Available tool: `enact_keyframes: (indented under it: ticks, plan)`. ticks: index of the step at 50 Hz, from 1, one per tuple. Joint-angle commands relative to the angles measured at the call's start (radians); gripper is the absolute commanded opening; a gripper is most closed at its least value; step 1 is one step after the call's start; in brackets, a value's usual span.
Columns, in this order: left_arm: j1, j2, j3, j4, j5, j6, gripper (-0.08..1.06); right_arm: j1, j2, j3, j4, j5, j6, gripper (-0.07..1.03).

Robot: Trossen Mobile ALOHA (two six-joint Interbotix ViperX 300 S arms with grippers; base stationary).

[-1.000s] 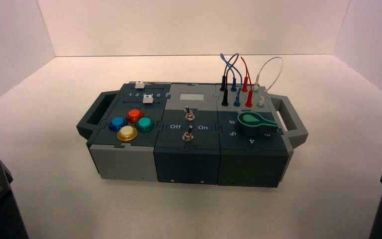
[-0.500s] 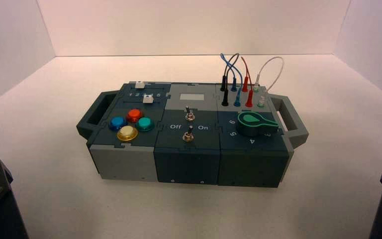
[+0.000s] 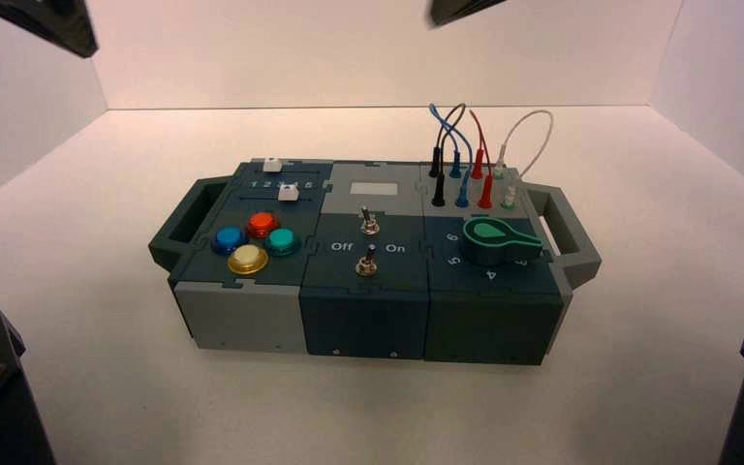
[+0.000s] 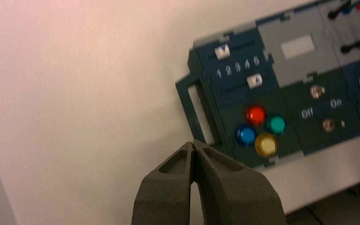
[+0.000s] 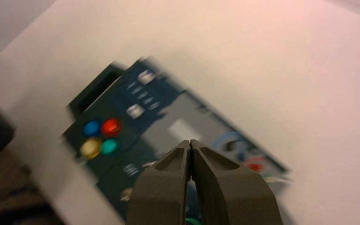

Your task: Push the red button with the right gripper.

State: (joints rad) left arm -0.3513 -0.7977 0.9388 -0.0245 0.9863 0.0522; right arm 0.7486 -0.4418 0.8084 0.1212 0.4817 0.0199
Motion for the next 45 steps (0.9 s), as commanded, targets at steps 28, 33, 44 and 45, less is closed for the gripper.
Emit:
enact_keyframes:
  ticks: [28,33,44,45]
  plan:
    - [-0.011,0.015,-0.025,-0.009,0.029,0.005,-0.03,0.210,0.503,-0.339,0.072,0.117,-0.009,-0.02]
    - [-0.015,0.018,-0.023,-0.009,0.029,0.005,-0.03,0.221,0.557,-0.387,0.077,0.137,-0.011,-0.02]
    - [-0.038,0.021,-0.025,-0.009,0.031,0.005,-0.03,0.238,0.655,-0.456,0.095,0.169,-0.011,-0.02]
    - [-0.040,0.021,-0.025,-0.009,0.031,0.006,-0.03,0.238,0.658,-0.457,0.097,0.169,-0.011,-0.02]
